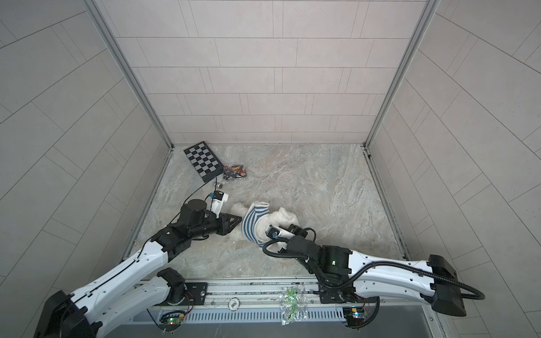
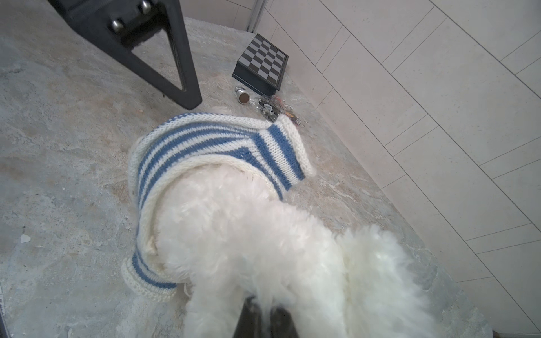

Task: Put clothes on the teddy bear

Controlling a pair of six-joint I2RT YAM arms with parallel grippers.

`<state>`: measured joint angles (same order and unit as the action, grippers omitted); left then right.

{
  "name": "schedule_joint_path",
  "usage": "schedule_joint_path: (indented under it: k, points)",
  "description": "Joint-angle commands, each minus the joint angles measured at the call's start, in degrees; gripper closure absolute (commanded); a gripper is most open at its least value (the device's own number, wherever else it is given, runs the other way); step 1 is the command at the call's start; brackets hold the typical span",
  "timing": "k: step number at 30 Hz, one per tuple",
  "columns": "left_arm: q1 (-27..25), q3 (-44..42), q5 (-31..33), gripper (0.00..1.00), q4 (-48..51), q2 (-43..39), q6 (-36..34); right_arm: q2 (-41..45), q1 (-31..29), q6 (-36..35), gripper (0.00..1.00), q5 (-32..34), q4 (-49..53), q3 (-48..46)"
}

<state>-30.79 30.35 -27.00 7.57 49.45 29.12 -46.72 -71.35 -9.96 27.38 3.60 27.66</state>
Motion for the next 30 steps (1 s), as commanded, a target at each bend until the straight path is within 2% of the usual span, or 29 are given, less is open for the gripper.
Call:
schedule_joint_path:
  k: [1, 6, 18, 21, 26, 30]
  points:
    - [-0.1, 3.8, -0.9, 0.55, 4.0, -1.6, -2.6, 1.7, -0.4, -4.2, 1.00, 0.2, -2.3, -0.4]
    - [-0.3, 5.3, -1.2, 0.51, 2.0, 0.7, -1.9, 2.2, -0.8, -5.3, 1.00, -0.6, -3.5, -1.1]
    - [-3.4, 9.8, 0.8, 0.57, -4.5, 13.0, -0.9, 1.8, -3.1, -7.5, 1.00, 0.5, -6.4, -2.7]
    - [-3.8, 10.2, 2.1, 0.65, -4.8, 14.9, -0.7, 2.0, -3.2, -8.0, 1.00, 0.6, -7.0, -3.1]
    - [-3.5, 10.0, 6.1, 0.91, -4.7, 14.6, 0.0, 3.0, -3.4, -8.5, 1.00, 1.2, -7.4, -3.7]
    - [-2.4, 9.2, 7.4, 1.00, -4.2, 13.3, 0.5, 4.4, -3.9, -8.6, 1.00, 2.1, -7.5, -4.7]
